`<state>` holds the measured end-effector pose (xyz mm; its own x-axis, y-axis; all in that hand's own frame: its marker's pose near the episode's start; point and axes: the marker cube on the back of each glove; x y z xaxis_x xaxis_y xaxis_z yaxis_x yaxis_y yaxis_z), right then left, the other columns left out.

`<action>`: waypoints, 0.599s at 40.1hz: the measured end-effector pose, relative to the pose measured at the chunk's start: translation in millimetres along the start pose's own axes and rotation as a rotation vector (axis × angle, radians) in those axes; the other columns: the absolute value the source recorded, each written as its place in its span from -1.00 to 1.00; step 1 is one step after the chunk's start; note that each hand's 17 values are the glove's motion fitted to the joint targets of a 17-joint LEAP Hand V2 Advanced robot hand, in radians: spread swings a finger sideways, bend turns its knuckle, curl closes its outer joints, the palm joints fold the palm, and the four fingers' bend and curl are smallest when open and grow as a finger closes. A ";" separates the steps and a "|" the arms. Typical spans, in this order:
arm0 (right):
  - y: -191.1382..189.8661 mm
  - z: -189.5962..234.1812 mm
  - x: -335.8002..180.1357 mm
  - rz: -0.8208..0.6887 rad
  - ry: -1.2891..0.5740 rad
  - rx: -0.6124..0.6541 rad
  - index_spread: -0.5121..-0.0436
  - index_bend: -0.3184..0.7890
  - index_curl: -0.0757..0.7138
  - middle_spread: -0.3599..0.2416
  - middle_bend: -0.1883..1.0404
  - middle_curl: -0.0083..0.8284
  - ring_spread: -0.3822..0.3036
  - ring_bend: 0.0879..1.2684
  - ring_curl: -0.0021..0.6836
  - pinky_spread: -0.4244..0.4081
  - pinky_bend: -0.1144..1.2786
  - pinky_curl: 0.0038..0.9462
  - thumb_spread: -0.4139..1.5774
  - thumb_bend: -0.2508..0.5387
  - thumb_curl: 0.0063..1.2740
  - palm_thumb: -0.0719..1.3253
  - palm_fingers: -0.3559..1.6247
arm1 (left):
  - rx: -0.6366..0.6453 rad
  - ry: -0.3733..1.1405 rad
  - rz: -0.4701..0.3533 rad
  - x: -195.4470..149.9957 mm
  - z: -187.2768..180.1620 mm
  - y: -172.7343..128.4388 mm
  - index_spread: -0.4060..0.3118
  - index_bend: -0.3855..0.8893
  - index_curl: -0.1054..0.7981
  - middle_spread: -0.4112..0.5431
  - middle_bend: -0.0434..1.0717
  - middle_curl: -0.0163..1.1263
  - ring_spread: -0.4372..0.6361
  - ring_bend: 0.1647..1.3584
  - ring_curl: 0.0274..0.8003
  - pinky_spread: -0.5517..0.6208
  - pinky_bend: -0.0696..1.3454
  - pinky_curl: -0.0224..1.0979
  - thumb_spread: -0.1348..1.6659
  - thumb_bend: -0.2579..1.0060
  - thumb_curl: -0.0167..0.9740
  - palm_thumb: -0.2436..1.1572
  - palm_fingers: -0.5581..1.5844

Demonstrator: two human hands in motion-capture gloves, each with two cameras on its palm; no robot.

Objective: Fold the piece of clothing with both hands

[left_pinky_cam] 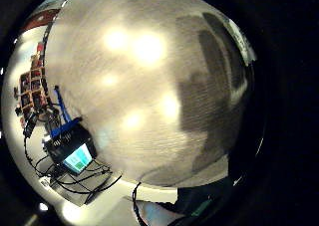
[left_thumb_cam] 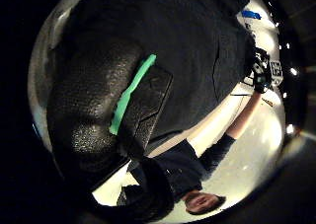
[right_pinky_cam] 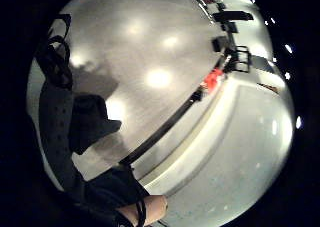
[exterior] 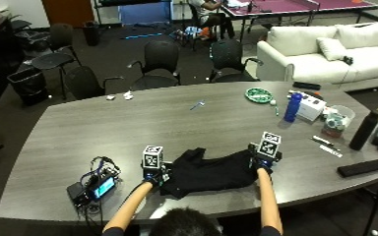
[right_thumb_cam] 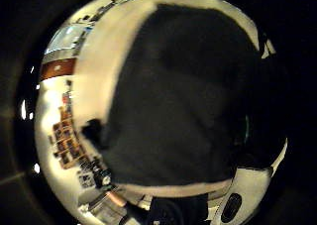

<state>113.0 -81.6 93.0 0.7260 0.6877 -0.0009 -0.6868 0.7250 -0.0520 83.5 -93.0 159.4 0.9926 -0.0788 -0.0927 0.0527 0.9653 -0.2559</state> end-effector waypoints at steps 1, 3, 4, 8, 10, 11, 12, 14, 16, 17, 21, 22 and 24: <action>0.1 -7.5 -6.0 -0.027 -0.046 -0.003 0.12 -0.14 -0.14 -0.47 -0.14 0.25 -0.64 -0.03 0.34 -0.86 0.12 -0.21 0.36 -0.41 -0.11 0.56 0.60 | 0.002 0.012 -0.013 -5.1 -3.7 1.5 0.05 -0.08 0.03 0.28 -0.62 -0.46 0.62 -0.36 -0.28 0.70 -0.56 -0.38 0.59 -0.62 -0.46 -0.52 -0.39; -0.4 -26.9 -23.2 -0.086 -0.147 0.003 0.13 -0.13 -0.11 -0.48 -0.16 0.25 -0.64 -0.03 0.34 -0.87 0.11 -0.21 0.32 -0.42 -0.10 0.56 0.60 | 0.004 0.041 -0.056 -18.8 -13.8 6.4 0.05 -0.09 0.03 0.28 -0.63 -0.47 0.62 -0.36 -0.28 0.70 -0.56 -0.38 0.59 -0.62 -0.46 -0.53 -0.38; 2.5 -38.8 -33.6 -0.115 -0.192 0.015 0.13 -0.14 -0.10 -0.47 -0.16 0.26 -0.65 -0.04 0.34 -0.87 0.11 -0.21 0.29 -0.43 -0.08 0.56 0.60 | 0.002 0.056 -0.078 -25.8 -19.5 9.6 0.05 -0.10 0.04 0.28 -0.63 -0.47 0.61 -0.36 -0.29 0.69 -0.55 -0.37 0.59 -0.62 -0.46 -0.54 -0.38; 38.7 -87.7 -81.3 -0.223 -0.281 0.101 0.12 -0.15 -0.06 -0.47 -0.18 0.27 -0.65 -0.05 0.34 -0.87 0.10 -0.19 0.20 -0.44 -0.05 0.55 0.60 | -0.003 0.127 -0.109 -44.1 -39.9 25.6 0.06 -0.10 0.05 0.27 -0.64 -0.47 0.60 -0.35 -0.29 0.69 -0.56 -0.37 0.61 -0.60 -0.47 -0.52 -0.37; 62.5 -105.4 -106.6 -0.274 -0.283 0.141 0.13 -0.14 -0.04 -0.47 -0.18 0.27 -0.65 -0.06 0.34 -0.86 0.10 -0.19 0.14 -0.44 -0.03 0.55 0.61 | -0.002 0.154 -0.117 -50.4 -47.7 33.9 0.06 -0.10 0.05 0.27 -0.64 -0.48 0.59 -0.35 -0.30 0.69 -0.56 -0.37 0.63 -0.59 -0.47 -0.49 -0.37; 74.2 -111.2 -119.2 -0.298 -0.277 0.157 0.13 -0.15 -0.03 -0.47 -0.18 0.28 -0.65 -0.06 0.34 -0.86 0.10 -0.19 0.12 -0.44 -0.02 0.55 0.61 | 0.003 0.163 -0.119 -53.3 -51.1 37.0 0.06 -0.11 0.05 0.27 -0.64 -0.48 0.59 -0.34 -0.29 0.68 -0.56 -0.37 0.64 -0.58 -0.47 -0.48 -0.36; 86.0 -114.9 -133.0 -0.324 -0.267 0.171 0.13 -0.15 -0.02 -0.48 -0.17 0.28 -0.65 -0.06 0.35 -0.87 0.09 -0.19 0.09 -0.45 -0.01 0.56 0.62 | 0.013 0.171 -0.118 -56.5 -54.3 38.7 0.06 -0.10 0.06 0.27 -0.64 -0.48 0.59 -0.34 -0.30 0.68 -0.56 -0.37 0.65 -0.58 -0.47 -0.47 -0.36; 112.5 -117.2 -169.6 -0.390 -0.232 0.197 0.13 -0.11 0.01 -0.48 -0.17 0.29 -0.67 -0.07 0.35 -0.88 0.06 -0.19 0.02 -0.46 0.01 0.55 0.63 | 0.053 0.192 -0.103 -65.5 -59.6 34.8 0.06 -0.11 0.06 0.26 -0.62 -0.48 0.58 -0.34 -0.29 0.67 -0.56 -0.37 0.66 -0.58 -0.47 -0.46 -0.34; 138.3 -111.6 -213.1 -0.462 -0.178 0.218 0.11 -0.08 0.05 -0.53 -0.15 0.30 -0.67 -0.09 0.35 -0.88 0.04 -0.20 -0.04 -0.46 0.03 0.54 0.64 | 0.104 0.217 -0.072 -77.4 -60.8 20.3 0.06 -0.10 0.07 0.26 -0.63 -0.49 0.57 -0.33 -0.30 0.67 -0.56 -0.37 0.70 -0.56 -0.47 -0.43 -0.33; 146.6 -103.4 -234.3 -0.494 -0.147 0.220 0.10 -0.08 0.06 -0.55 -0.16 0.30 -0.67 -0.09 0.35 -0.88 0.04 -0.19 -0.06 -0.46 0.03 0.54 0.64 | 0.125 0.227 -0.057 -82.6 -60.8 13.8 0.07 -0.10 0.07 0.26 -0.63 -0.48 0.56 -0.33 -0.30 0.67 -0.57 -0.37 0.71 -0.55 -0.46 -0.41 -0.32; 171.0 -42.9 -315.4 -0.608 -0.033 0.157 0.09 -0.10 0.11 -0.57 -0.15 0.31 -0.68 -0.09 0.36 -0.87 0.03 -0.18 -0.14 -0.45 0.06 0.54 0.65 | 0.185 0.224 -0.069 -95.3 -71.1 20.9 0.05 -0.03 0.12 0.25 -0.64 -0.49 0.54 -0.35 -0.31 0.64 -0.59 -0.38 0.78 -0.47 -0.42 -0.28 -0.28; 181.1 -27.3 -331.7 -0.634 -0.011 0.118 0.09 -0.12 0.11 -0.58 -0.13 0.32 -0.68 -0.09 0.36 -0.87 0.03 -0.18 -0.16 -0.45 0.07 0.54 0.65 | 0.201 0.215 -0.083 -97.6 -74.9 26.7 0.04 -0.02 0.12 0.25 -0.64 -0.49 0.54 -0.36 -0.32 0.64 -0.59 -0.38 0.79 -0.45 -0.40 -0.25 -0.27; 203.1 -0.3 -356.0 -0.686 0.023 0.014 0.08 -0.14 0.12 -0.59 -0.12 0.32 -0.69 -0.09 0.37 -0.88 0.03 -0.18 -0.19 -0.45 0.08 0.54 0.65 | 0.230 0.190 -0.110 -102.6 -81.0 37.2 0.04 0.00 0.14 0.24 -0.64 -0.49 0.52 -0.37 -0.33 0.64 -0.59 -0.38 0.80 -0.43 -0.38 -0.21 -0.25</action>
<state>-285.0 -179.2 82.4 0.9974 0.0718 0.0068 -0.0716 0.9968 -0.0356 -25.2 -69.1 81.5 0.9423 -0.2104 -0.2602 0.2039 0.9776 -0.0520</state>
